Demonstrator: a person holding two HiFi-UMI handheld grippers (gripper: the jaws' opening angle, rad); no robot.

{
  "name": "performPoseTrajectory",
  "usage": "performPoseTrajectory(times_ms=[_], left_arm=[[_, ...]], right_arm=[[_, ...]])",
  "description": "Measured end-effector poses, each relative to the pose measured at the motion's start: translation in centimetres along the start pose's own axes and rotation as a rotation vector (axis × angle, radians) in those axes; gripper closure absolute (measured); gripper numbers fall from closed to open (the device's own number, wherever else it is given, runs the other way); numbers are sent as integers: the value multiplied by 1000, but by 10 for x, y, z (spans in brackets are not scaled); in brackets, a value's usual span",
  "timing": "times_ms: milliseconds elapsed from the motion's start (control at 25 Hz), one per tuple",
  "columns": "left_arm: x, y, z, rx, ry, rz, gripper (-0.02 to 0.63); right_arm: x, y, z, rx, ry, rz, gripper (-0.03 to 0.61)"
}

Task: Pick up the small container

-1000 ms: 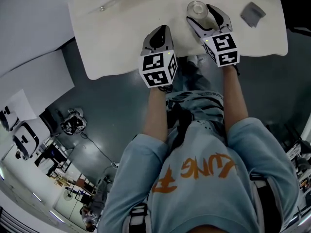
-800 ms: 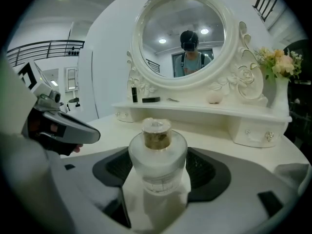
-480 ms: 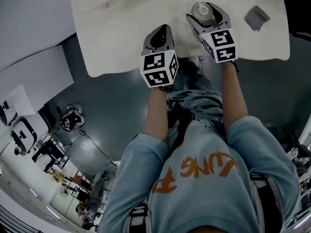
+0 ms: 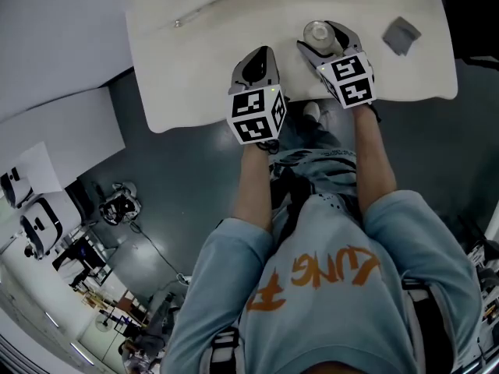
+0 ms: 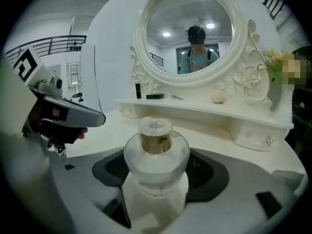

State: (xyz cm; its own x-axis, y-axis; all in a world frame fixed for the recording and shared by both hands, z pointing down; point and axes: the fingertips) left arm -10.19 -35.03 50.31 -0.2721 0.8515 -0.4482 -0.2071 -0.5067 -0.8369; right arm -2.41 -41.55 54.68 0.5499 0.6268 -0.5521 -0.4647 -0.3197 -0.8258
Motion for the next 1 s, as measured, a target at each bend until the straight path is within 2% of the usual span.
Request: performPoseTrajectory(times_ms=[280, 520, 1000], left_arm=[[0, 21, -12, -37, -22, -48, 604], [1, 48, -27, -72, -46, -110, 604], [10, 109, -58, -144, -90, -250, 604]], right_arm=[[23, 32, -24, -48, -35, -90, 250], [49, 60, -34, 33, -62, -167, 250], [111, 127, -66, 68, -145, -341, 250]])
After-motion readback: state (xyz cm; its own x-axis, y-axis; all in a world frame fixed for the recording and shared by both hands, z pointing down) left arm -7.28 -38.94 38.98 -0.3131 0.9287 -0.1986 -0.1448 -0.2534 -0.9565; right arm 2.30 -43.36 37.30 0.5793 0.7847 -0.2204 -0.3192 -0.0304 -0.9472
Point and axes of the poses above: the fingertips, and each gripper's own axes: x backward along the fingers, z to its left, y out of its top, and after that the axes turned 15 degrees about -y, right-handed
